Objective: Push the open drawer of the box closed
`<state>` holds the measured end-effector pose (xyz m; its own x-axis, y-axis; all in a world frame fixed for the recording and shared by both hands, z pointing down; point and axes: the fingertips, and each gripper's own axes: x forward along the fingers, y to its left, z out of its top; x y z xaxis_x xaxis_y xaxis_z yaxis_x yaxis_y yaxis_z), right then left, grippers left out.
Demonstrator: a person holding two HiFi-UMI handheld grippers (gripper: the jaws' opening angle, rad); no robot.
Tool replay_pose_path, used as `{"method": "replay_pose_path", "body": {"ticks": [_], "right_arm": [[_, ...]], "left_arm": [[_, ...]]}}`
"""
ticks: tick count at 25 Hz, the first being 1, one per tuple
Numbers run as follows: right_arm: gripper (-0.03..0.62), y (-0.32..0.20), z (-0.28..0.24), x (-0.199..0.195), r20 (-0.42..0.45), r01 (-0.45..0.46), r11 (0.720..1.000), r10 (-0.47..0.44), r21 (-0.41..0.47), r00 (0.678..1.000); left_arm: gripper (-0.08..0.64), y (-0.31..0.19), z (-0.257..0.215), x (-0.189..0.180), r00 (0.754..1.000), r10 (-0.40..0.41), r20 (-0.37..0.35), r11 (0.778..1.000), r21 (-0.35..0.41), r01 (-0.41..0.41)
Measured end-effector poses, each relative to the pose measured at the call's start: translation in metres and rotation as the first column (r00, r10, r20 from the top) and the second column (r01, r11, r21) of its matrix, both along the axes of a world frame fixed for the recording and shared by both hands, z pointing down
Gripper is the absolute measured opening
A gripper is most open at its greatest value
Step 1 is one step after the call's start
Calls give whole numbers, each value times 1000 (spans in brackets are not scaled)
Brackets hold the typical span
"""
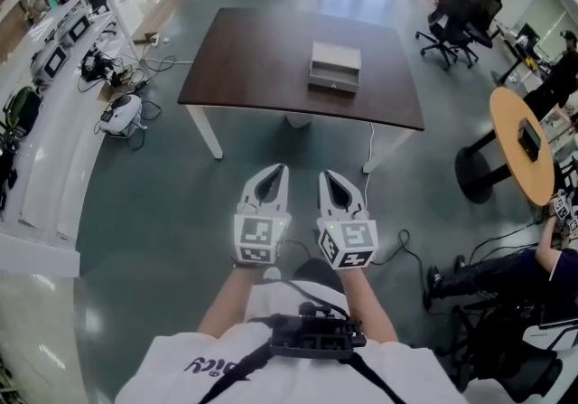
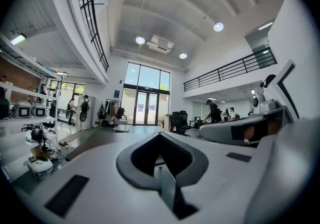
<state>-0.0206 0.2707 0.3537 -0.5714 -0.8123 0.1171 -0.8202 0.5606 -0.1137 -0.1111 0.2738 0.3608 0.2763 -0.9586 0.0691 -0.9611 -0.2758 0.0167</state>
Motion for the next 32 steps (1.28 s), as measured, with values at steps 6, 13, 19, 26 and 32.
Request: {"method": "replay_pose_path", "body": {"ticks": [6, 13, 19, 26, 32], "right_arm": [[-11, -56, 15, 2, -1, -6, 1000, 6, -20, 1000], [-11, -177, 1, 30, 57, 13, 1000, -14, 13, 998], [-11, -273, -36, 74, 82, 10, 995, -18, 99, 996], [-11, -349, 6, 87, 144, -10, 1000, 12, -16, 989], [-11, -400, 37, 63, 127, 6, 997, 5, -80, 992]], "left_arm": [[11, -59, 19, -7, 1000, -9, -22, 999, -35, 8], [12, -177, -13, 46, 999, 35, -38, 999, 18, -34], [11, -266, -26, 89, 999, 39, -37, 999, 31, -38], [11, -327, 3, 96, 999, 18, -35, 999, -41, -20], [11, -384, 24, 70, 998, 13, -53, 997, -78, -17]]}}
